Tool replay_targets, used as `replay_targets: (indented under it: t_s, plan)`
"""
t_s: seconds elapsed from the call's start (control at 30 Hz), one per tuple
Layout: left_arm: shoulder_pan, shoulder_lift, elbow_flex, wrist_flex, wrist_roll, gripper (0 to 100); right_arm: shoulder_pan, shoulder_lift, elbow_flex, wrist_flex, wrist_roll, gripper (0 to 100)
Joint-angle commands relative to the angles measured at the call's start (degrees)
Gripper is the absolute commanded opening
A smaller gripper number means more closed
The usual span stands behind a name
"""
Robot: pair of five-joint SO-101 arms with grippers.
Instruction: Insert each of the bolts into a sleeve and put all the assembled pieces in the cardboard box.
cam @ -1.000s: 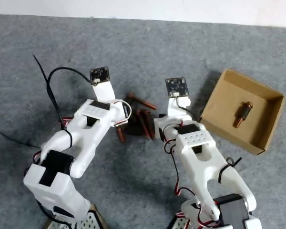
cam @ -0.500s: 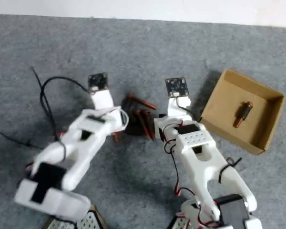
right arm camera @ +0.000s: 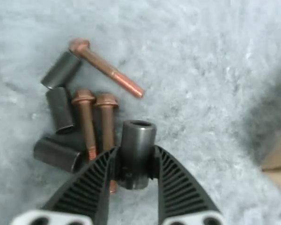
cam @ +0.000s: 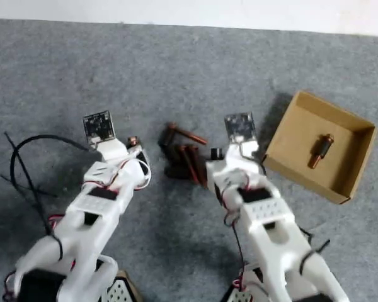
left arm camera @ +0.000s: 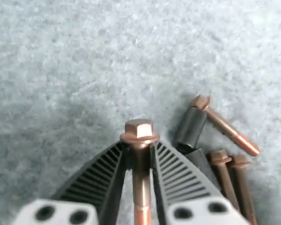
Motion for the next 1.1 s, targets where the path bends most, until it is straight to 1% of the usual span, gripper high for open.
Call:
replay_targets:
  t_s: [0.0, 0.1, 0.2, 0.33, 0.4, 0.53, 0.63, 0.73, 0.9, 1.0, 1.07]
  plan:
    - [-0.57, -6.29, 1.45, -2.55, 0.09, 0, -4.79, -8.92, 4.88, -5.32, 6.59, 0.4]
    - [-0.57, -10.33, 4.97, -5.54, 0.18, 0, -9.45, -13.14, 9.63, -8.66, 10.55, 0.4]
    - [-0.57, -14.99, 10.07, -11.52, 0.26, 0, -12.79, -15.34, 12.88, -11.47, 14.68, 0.4]
    - [-0.92, -21.93, 16.57, -19.25, 4.22, 0, -14.9, -15.69, 14.9, -14.73, 16.53, 0.4]
    - [-1.63, -26.24, 18.86, -20.48, 5.54, 0, -15.43, -16.04, 15.6, -15.6, 16.53, 0.4]
    - [-2.77, -36.09, 22.11, -19.96, 10.11, 0, -18.07, -16.13, 15.87, -16.13, 16.62, 0.4]
    - [-4.18, -43.56, 22.37, -13.98, 13.54, 0, -21.41, -16.13, 15.87, -16.13, 16.62, 0.4]
    - [-4.18, -51.91, 22.81, -7.12, 16.09, 0, -22.64, -16.13, 15.87, -16.22, 16.62, 0.4]
    - [-1.89, -67.47, 22.81, 9.93, 16.35, 0, -22.55, -16.13, 15.52, -16.22, 17.32, 0.4]
    - [-0.57, -77.05, 22.37, 21.71, 16.18, 0, -22.55, -16.22, 15.69, -17.01, 21.89, 0.4]
    - [-0.13, -78.37, 21.05, 25.67, 16.09, 0, -22.46, -16.13, 16.92, -20.18, 22.68, 0.4]
